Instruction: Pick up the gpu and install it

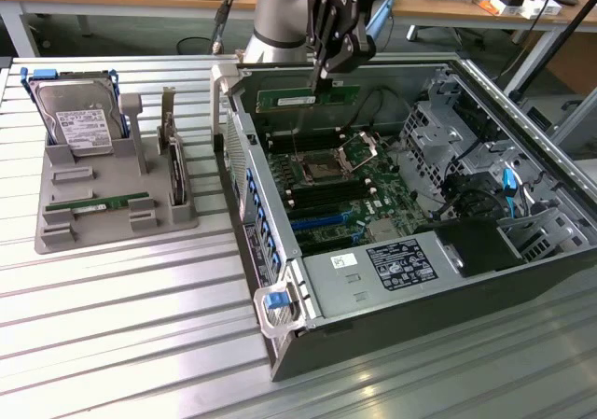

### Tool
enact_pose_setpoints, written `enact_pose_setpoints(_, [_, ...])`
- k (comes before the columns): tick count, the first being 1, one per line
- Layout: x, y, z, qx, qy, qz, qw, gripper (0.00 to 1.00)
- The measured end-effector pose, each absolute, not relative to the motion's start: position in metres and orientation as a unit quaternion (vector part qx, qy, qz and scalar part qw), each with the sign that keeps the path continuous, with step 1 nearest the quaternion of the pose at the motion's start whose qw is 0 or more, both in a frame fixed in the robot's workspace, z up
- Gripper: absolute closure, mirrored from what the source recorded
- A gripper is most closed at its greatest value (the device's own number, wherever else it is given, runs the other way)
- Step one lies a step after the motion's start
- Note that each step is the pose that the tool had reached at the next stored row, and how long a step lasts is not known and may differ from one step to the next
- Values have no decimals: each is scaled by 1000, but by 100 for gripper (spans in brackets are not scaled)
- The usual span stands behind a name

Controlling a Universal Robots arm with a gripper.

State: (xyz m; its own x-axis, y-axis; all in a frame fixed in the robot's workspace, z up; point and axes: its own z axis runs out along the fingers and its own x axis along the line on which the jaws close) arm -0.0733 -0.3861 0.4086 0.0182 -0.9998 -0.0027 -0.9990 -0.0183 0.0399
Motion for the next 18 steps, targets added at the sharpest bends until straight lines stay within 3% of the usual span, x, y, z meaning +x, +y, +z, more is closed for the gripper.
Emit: enact_pose_setpoints(18, [-67,-386,403,713,-700,-15,14,88])
